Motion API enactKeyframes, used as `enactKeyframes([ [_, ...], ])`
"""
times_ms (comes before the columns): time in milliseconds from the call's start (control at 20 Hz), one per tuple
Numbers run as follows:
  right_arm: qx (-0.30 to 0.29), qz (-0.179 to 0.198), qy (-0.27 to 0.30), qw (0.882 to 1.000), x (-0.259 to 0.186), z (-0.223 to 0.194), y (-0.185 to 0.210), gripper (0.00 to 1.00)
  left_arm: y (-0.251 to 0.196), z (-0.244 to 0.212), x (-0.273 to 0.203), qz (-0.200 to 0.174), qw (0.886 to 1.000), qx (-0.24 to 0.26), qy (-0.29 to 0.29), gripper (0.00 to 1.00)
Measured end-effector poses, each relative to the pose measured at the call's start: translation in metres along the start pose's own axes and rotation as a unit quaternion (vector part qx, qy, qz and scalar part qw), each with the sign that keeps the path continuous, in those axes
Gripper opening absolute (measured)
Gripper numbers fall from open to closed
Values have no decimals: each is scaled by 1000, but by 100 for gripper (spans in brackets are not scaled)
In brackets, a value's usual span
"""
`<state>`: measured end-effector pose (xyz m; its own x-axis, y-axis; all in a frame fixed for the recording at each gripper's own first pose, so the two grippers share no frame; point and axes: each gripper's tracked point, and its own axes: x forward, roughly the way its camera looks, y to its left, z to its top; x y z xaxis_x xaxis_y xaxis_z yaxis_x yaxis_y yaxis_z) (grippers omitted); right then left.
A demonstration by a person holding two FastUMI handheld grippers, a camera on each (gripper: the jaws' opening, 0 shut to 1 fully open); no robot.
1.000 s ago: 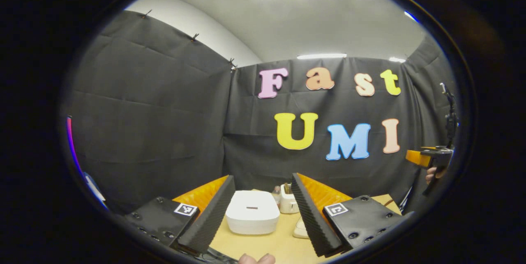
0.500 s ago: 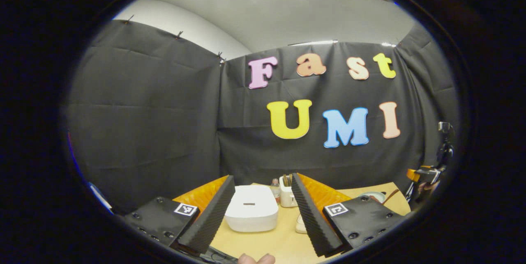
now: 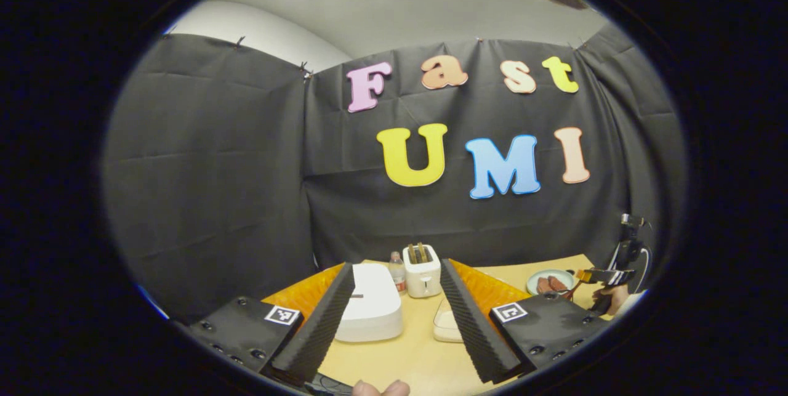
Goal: Close the left gripper, press the button to open the rice cooker; take a wooden spoon from the chopstick holder with the right hand, scoop a spoonful of rice and pour it into the rice cooker, then put the wooden spoon back into the chopstick holder.
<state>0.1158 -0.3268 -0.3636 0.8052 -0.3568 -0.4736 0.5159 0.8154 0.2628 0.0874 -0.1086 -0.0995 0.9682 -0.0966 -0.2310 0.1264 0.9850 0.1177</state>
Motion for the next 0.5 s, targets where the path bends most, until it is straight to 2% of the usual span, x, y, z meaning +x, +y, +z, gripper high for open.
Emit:
enactKeyframes([
  [50,11,7,4,1000,5,-2,4,97,2,-3,3,2,1000,-5,5,99],
  [200,37,4,13,999,19,-7,4,71,8,-7,7,8,1000,-13,13,99],
  [250,43,-4,13,999,22,-10,2,68,11,-7,7,11,1000,-12,13,99],
  [300,49,-1,17,999,25,-12,5,41,13,-10,4,14,1000,-12,13,99],
  [350,54,4,23,998,26,-13,8,34,14,-11,2,14,1000,-13,15,99],
  [500,58,-5,21,998,24,-10,2,34,18,-13,-2,16,1000,-9,13,99],
])
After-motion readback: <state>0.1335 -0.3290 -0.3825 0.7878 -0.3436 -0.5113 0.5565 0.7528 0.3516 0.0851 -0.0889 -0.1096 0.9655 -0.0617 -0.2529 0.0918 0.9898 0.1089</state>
